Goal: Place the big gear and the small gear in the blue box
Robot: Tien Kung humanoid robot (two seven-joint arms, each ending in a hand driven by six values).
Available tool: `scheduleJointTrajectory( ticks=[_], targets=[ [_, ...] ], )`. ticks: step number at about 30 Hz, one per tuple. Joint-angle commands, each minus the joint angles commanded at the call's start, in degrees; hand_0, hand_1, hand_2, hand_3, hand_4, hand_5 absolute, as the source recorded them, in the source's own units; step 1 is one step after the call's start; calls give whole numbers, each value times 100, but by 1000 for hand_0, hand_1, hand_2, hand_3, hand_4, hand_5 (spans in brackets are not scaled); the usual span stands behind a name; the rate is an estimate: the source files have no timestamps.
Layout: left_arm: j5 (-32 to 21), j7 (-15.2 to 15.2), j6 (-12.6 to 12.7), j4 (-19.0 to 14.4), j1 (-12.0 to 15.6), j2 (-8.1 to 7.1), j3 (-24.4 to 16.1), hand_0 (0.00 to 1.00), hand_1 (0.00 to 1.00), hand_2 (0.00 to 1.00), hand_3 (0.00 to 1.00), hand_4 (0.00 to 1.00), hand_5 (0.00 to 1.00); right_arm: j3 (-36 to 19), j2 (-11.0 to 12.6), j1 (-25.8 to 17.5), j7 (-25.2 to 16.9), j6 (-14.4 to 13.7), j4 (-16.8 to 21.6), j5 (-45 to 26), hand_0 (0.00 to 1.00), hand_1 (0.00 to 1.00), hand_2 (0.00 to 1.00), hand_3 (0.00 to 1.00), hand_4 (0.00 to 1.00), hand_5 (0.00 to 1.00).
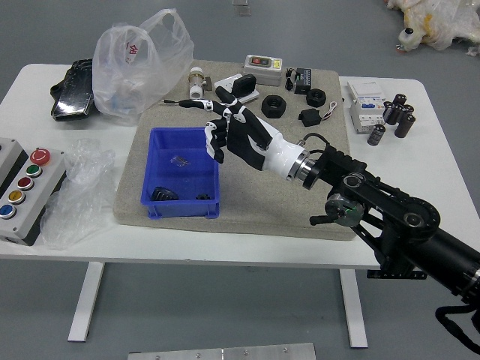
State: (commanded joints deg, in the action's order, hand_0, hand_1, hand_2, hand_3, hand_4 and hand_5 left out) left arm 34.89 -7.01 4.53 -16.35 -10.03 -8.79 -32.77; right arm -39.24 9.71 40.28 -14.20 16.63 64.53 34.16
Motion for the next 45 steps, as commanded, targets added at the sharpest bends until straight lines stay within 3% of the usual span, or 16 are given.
scheduleJointTrajectory(
  ticks=[2, 3, 8, 9, 14, 15, 20, 21, 25, 26, 27, 31, 38, 45],
  targets=[
    [-1, 2, 0, -1, -3, -1, 1, 683, 414, 523, 737, 672, 290, -39, -12, -8, -37, -66, -9, -481, 110, 143, 156, 814, 998, 998],
    [-6, 6, 1, -1, -5, 0, 5, 683, 415, 524, 737, 672, 291, -95, -14, -23, -57, -153, -3, -688, 124, 178, 227, 816, 998, 998],
    [-41, 31, 4, 1, -15, 13, 40, 683, 415, 524, 737, 672, 291, -614, 54, -188, -29, -808, 85, -1559, 124, 178, 227, 816, 998, 998],
    [-36, 29, 2, 1, -16, 16, 38, 682, 415, 524, 738, 673, 291, -721, 82, -228, -1, -935, 106, -1559, 216, 365, 549, 843, 998, 998],
    [-57, 31, 10, 1, -2, 23, 47, 682, 415, 524, 738, 673, 291, -1325, 306, -524, 423, -1781, 227, -674, 216, 365, 549, 843, 998, 998],
    [-36, 19, 10, 1, 1, 23, 26, 682, 415, 524, 740, 676, 294, -1423, 324, -562, 540, -1957, 187, -467, 305, 470, 605, 818, 998, 998],
    [36, -6, 4, 2, -24, 22, -30, 682, 415, 524, 740, 676, 294, -1841, 373, -725, 1144, -2801, 29, 667, 305, 470, 605, 818, 998, 998],
    [32, 0, 3, 3, -35, 18, -21, 681, 415, 524, 739, 677, 297, -1904, 386, -758, 1214, -2928, 25, 873, 633, 677, 718, 831, 998, 998],
    [-57, 55, 4, 6, -65, -5, 74, 681, 415, 524, 739, 677, 297, -2256, 493, -1057, 1517, -3407, 92, 1743, 633, 677, 718, 831, 998, 998],
    [-77, 63, 5, 7, -61, -7, 90, 681, 415, 524, 739, 677, 297, -2355, 532, -1159, 1564, -3481, 145, 1949, 633, 677, 718, 831, 998, 998],
    [-93, 68, 6, 8, -53, -6, 100, 681, 415, 523, 740, 678, 298, -2484, 580, -1296, 1600, -3556, 219, 2189, 743, 760, 785, 861, 998, 998],
    [-164, 82, 17, 12, -17, 4, 134, 681, 415, 523, 740, 678, 298, -2872, 729, -1748, 1576, -3708, 491, 3070, 743, 760, 785, 861, 998, 998],
    [-348, 155, 35, 24, -24, 44, 263, 681, 415, 523, 739, 678, 299, -3318, 893, -2452, 1489, -3727, 721, 4496, 764, 778, 794, 873, 998, 997],
    [-482, 231, 45, 41, -28, 30, 389, 681, 415, 523, 739, 677, 300, -3423, 992, -2519, 1668, -3641, 827, 5498, 757, 776, 784, 876, 998, 998]
  ],
)
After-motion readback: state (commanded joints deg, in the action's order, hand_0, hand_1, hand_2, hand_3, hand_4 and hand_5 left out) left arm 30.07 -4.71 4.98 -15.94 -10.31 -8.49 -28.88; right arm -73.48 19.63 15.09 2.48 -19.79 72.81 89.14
